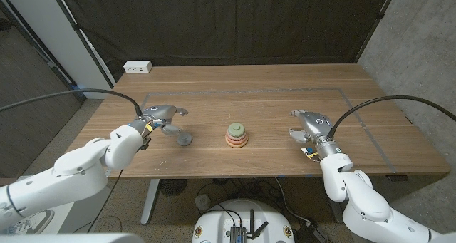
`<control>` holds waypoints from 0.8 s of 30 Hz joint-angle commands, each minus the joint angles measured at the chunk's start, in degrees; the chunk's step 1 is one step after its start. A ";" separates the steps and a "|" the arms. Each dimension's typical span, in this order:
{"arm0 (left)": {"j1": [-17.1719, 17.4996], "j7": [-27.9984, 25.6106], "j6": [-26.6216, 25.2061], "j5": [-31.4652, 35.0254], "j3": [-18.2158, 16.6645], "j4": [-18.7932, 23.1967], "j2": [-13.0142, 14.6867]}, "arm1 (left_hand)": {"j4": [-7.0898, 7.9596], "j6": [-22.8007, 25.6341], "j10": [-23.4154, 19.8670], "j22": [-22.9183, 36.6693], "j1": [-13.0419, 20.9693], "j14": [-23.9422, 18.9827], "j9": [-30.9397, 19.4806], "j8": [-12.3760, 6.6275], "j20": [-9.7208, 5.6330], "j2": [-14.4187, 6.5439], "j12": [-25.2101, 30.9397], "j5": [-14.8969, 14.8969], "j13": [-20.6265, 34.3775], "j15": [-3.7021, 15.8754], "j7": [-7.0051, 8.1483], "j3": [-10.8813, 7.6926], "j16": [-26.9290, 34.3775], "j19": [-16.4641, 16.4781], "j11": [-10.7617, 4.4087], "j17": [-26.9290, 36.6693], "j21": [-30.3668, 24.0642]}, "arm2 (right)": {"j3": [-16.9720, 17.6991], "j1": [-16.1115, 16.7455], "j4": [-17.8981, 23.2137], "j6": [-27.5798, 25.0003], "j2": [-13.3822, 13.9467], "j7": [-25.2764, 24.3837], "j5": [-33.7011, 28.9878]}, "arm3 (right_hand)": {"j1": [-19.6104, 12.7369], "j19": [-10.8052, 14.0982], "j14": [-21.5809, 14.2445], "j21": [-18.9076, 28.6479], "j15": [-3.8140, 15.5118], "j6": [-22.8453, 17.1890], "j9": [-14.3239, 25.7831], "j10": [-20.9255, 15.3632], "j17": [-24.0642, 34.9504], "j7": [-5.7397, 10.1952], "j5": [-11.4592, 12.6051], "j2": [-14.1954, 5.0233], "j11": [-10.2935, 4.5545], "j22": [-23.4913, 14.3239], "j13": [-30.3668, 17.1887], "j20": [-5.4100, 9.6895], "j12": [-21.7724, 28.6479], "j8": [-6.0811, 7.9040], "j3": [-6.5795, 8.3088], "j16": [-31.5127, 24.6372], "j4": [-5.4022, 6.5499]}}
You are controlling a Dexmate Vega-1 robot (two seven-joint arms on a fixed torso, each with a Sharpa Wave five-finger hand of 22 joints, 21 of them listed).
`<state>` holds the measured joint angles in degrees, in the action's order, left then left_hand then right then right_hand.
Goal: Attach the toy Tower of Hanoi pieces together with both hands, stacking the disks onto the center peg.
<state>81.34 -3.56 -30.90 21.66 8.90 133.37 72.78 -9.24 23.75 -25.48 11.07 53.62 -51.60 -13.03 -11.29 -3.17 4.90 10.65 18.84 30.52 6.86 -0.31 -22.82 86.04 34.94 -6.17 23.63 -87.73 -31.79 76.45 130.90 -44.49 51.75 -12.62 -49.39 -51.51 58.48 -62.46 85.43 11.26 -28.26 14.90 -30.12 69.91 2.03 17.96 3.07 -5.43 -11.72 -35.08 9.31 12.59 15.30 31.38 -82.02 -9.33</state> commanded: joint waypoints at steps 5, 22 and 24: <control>-4.92 6.93 -0.06 -3.45 2.53 -0.78 4.74 | 0.05 -0.55 0.66 0.33 -0.35 -0.66 0.00 -0.16 -8.56 0.28 -0.03 -0.26 -0.26 5.61 -0.68 0.37 0.28 0.61 0.57 0.05 -0.32 | -0.99 -1.28 0.62 -1.12 0.12 0.49 -0.38 | 0.15 -0.01 0.20 0.19 1.20 -0.77 -0.01 -0.59 0.34 0.04 0.13 -0.54 -0.03 -0.02 -0.22 3.29 0.12 -0.04 0.16 -0.42 0.31; -12.97 12.05 -0.10 -1.85 11.64 -2.37 4.89 | 0.22 -2.47 2.26 0.31 -0.96 -0.68 0.39 0.13 -8.51 0.56 -0.05 -0.61 -1.12 5.60 -0.85 1.29 0.24 0.73 1.56 -0.20 -0.20 | -2.08 -2.90 0.75 -1.83 -0.09 2.29 -1.44 | 0.41 -0.02 0.73 0.25 1.22 -1.50 -0.08 -1.26 -0.02 -0.03 0.25 -0.82 0.02 0.00 -0.31 3.29 0.16 0.09 0.30 -0.10 0.33; -13.73 12.49 0.01 -1.45 12.66 -2.69 4.48 | 0.21 -2.56 2.30 0.31 -0.96 -0.60 0.42 0.13 -8.52 0.54 -0.02 -0.63 -1.19 5.60 -0.96 1.34 0.15 0.70 1.61 -0.31 -0.19 | -2.44 -3.29 0.71 -2.13 -0.18 2.92 -1.83 | 0.41 -0.02 0.69 0.25 1.22 -1.57 -0.08 -1.24 0.02 -0.04 0.26 -0.85 0.05 0.00 -0.31 3.30 0.14 0.11 0.32 -0.13 0.32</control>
<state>71.70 5.71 -31.06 19.12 16.78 131.75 77.29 -8.93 21.55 -23.31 11.18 53.09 -51.80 -12.51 -11.29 -3.37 5.43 10.65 18.39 29.22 7.07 -1.04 -21.56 86.03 35.14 -4.61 23.37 -87.72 -33.28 74.44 131.58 -45.95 51.87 -11.32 -50.38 -51.28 58.48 -62.03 85.43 11.26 -29.18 14.62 -30.83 69.74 2.14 17.96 2.84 -5.53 -11.73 -35.19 9.31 12.59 15.30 31.54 -82.24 -9.16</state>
